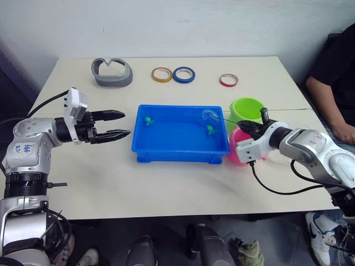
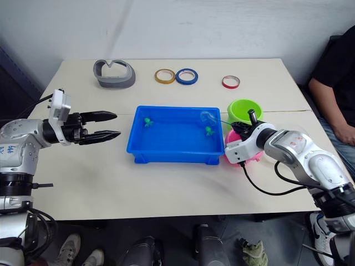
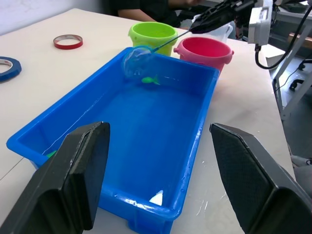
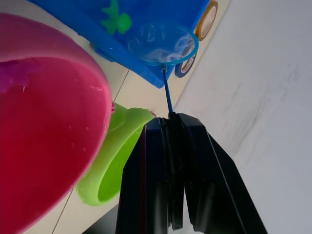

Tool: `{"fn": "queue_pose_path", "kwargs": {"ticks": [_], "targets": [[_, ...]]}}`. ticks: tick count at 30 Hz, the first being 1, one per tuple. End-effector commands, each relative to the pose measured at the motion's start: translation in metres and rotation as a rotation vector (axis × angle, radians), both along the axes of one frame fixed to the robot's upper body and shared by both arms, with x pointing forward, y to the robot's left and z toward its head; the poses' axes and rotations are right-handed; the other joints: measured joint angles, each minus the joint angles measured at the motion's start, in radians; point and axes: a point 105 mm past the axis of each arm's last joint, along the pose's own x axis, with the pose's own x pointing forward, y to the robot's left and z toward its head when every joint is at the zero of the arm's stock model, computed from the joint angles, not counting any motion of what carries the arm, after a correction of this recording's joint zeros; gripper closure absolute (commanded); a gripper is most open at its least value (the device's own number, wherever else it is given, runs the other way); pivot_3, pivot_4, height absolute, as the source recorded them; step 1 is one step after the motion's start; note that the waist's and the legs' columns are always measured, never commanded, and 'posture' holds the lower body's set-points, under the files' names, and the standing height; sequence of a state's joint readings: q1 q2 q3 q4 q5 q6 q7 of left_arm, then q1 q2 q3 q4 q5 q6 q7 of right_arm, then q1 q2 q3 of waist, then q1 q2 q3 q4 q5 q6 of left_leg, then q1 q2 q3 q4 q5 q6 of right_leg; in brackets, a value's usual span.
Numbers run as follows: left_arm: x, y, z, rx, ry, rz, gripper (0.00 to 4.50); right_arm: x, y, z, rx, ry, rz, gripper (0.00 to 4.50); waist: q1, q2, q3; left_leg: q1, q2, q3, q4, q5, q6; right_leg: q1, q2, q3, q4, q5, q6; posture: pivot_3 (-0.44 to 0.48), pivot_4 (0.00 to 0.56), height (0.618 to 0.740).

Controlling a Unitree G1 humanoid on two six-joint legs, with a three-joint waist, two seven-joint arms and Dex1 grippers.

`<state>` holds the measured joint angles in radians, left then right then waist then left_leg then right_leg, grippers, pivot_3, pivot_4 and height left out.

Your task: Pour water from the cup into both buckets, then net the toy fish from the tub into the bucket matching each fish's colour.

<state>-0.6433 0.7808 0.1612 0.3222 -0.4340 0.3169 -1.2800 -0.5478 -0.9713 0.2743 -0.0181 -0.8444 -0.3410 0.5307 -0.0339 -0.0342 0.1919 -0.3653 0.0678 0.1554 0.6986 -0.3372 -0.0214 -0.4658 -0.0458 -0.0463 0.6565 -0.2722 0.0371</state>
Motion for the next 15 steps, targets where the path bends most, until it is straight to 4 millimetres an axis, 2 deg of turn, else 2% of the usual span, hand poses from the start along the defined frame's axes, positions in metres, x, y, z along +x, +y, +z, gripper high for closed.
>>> {"fn": "queue_pose_path", "kwargs": {"ticks": [1,5,8,12,15], "targets": [[-0.006,0.003,0.015,-0.013,-0.056,0.007,0.90,0.002,0.001,-0.001,-0.045,0.006,0.025,4.50,0.000,0.000,0.000,0.000,0.000,0.000,0.000,0.000,0.000,0.000,0.000,0.000,0.000,0.000,0.000,0.000,0.150,0.727],[-0.008,0.003,0.017,-0.017,-0.059,0.009,0.90,-0.007,-0.001,-0.005,-0.018,0.101,0.022,4.50,0.001,0.000,0.000,0.000,0.000,-0.001,0.000,0.000,0.000,0.000,0.000,0.001,0.000,0.000,0.000,0.000,0.150,0.727],[-0.008,0.002,0.017,-0.019,-0.061,0.010,0.90,-0.017,-0.004,-0.003,0.093,0.214,-0.036,4.50,0.003,0.000,0.000,0.000,0.000,-0.001,0.000,0.000,0.000,0.000,0.000,0.000,0.000,0.000,0.000,0.000,0.150,0.727],[-0.007,0.000,0.017,-0.025,-0.061,0.007,0.90,-0.038,-0.003,-0.001,0.456,0.515,-0.167,4.50,0.007,0.000,0.000,0.000,0.000,-0.003,0.000,0.000,0.000,0.001,0.000,0.000,0.000,0.000,0.000,0.000,0.150,0.727],[-0.006,-0.002,0.018,-0.027,-0.063,0.003,0.90,-0.049,0.002,0.004,0.622,0.660,-0.201,4.50,0.007,0.000,0.000,0.000,0.000,-0.006,0.001,0.000,0.000,0.002,0.000,-0.001,0.000,0.000,0.000,0.000,0.150,0.727]]}}
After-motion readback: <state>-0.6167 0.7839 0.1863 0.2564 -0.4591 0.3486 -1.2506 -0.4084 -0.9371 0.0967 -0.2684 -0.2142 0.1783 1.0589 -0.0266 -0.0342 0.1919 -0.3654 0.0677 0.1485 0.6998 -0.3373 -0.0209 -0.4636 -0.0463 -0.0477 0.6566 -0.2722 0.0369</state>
